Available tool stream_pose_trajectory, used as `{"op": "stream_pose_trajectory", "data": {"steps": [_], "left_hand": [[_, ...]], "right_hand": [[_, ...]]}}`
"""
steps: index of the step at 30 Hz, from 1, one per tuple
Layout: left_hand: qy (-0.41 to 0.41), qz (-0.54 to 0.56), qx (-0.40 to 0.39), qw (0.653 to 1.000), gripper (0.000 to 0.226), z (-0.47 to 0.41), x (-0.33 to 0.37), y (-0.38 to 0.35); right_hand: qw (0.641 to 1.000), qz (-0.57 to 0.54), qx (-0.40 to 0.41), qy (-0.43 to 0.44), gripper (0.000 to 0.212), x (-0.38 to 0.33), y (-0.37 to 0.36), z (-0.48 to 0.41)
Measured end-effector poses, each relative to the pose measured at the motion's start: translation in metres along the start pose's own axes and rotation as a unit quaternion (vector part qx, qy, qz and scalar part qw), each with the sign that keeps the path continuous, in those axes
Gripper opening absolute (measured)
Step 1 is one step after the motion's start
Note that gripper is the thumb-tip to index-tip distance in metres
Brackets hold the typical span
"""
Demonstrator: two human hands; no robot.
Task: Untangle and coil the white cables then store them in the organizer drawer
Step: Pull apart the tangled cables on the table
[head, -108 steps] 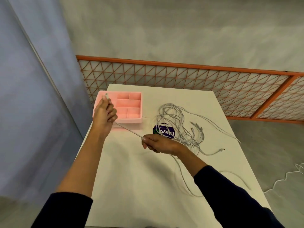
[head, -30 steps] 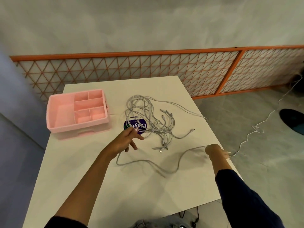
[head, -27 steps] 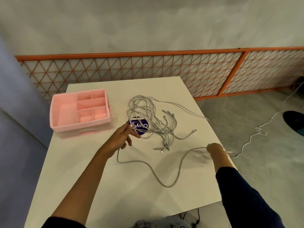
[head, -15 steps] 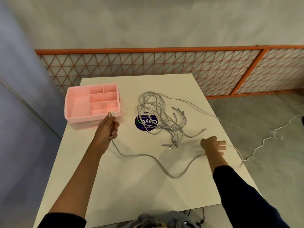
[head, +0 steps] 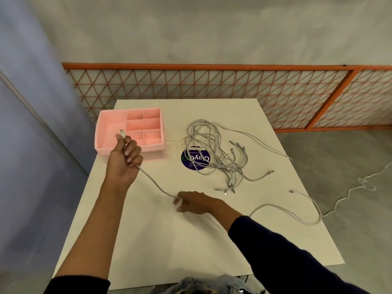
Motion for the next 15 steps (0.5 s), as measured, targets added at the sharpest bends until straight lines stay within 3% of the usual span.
{"op": "stream_pose_trajectory", "data": {"steps": [1, 6, 8, 12, 15], "left_hand": [[-0.017, 0.007, 0.005, 1.0, 0.033, 0.002, 0.009, 0.005], [-0.074, 0.018, 0.07, 0.995, 0.039, 0.014, 0.04, 0.045], [-0.093, 0.031, 0.104, 0.99, 0.04, 0.02, 0.049, 0.063], [-0.123, 0.053, 0.157, 0.978, 0.047, 0.031, 0.064, 0.096], [-0.108, 0.032, 0.185, 0.976, 0.051, 0.033, 0.056, 0.106]], "right_hand": [[1.0, -0.001, -0.005, -0.012, 0.023, 0.01, -0.002, 0.005], [0.987, 0.031, 0.11, -0.113, 0.015, 0.073, 0.013, 0.042], [0.973, 0.072, 0.137, -0.173, 0.024, 0.096, 0.022, 0.058], [0.894, 0.139, 0.259, -0.34, 0.038, 0.139, 0.045, 0.108], [0.796, 0.115, 0.418, -0.423, 0.046, 0.156, 0.06, 0.148]]}}
Point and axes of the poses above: each hand's wrist, its own z-axis away from the middle knuckle, its own y-axis out of the back of the hand, x = y × z, the point moved 5 cm from there along -z, towards the middle knuckle, and after that the axes turned 8 degrees about y, right-handed, at the moved point
